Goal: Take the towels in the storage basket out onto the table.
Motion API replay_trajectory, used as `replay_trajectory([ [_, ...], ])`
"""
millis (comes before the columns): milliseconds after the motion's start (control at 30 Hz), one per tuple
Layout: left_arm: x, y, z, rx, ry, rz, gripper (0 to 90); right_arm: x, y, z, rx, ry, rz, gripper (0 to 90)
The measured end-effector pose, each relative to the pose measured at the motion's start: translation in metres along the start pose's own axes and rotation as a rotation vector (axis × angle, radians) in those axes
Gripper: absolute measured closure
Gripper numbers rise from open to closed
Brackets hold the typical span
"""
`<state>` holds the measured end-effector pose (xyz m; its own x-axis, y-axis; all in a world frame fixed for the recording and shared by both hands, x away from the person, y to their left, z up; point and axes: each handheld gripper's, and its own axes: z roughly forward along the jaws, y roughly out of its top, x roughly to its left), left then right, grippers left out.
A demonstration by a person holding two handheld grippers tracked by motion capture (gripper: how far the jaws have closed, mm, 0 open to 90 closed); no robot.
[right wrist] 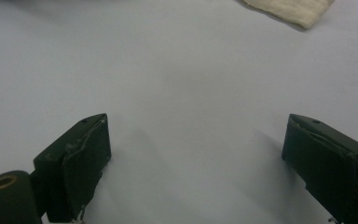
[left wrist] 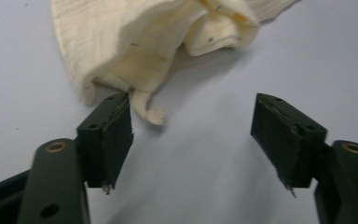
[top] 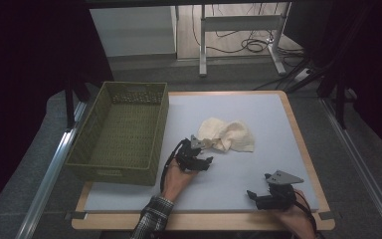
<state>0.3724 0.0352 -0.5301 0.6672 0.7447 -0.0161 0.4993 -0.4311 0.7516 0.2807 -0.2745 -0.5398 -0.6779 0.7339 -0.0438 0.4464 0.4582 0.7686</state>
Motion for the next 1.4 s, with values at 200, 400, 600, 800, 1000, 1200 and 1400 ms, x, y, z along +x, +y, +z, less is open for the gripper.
replay_trajectory([
  [200,0.009,0.002,0.011,-0.008,0.032,-0.016,45.2,-0.002,0.002,-0.002,-0.004,0.021,-0.011,18.7],
  [400,0.014,0.003,0.018,-0.001,0.049,-0.023,49.0,-0.004,0.007,-0.002,-0.017,0.041,-0.010,31.9],
  [600,0.019,0.003,0.020,0.003,0.016,-0.059,48.5,-0.008,0.033,0.003,-0.044,0.097,-0.011,50.5],
  [800,0.020,0.002,0.020,0.001,-0.004,-0.060,44.7,-0.011,0.060,0.023,-0.030,0.109,-0.012,56.2],
  [1000,0.024,0.001,0.019,-0.004,-0.022,-0.082,45.4,-0.017,0.092,0.058,-0.013,0.091,0.004,57.7],
  [1200,0.020,0.002,0.020,0.002,0.005,-0.055,46.7,-0.021,0.107,0.085,-0.019,0.083,0.028,57.1],
  [1400,0.021,0.002,0.020,0.001,0.005,-0.065,47.8,-0.018,0.112,0.105,0.023,0.014,0.002,71.0],
])
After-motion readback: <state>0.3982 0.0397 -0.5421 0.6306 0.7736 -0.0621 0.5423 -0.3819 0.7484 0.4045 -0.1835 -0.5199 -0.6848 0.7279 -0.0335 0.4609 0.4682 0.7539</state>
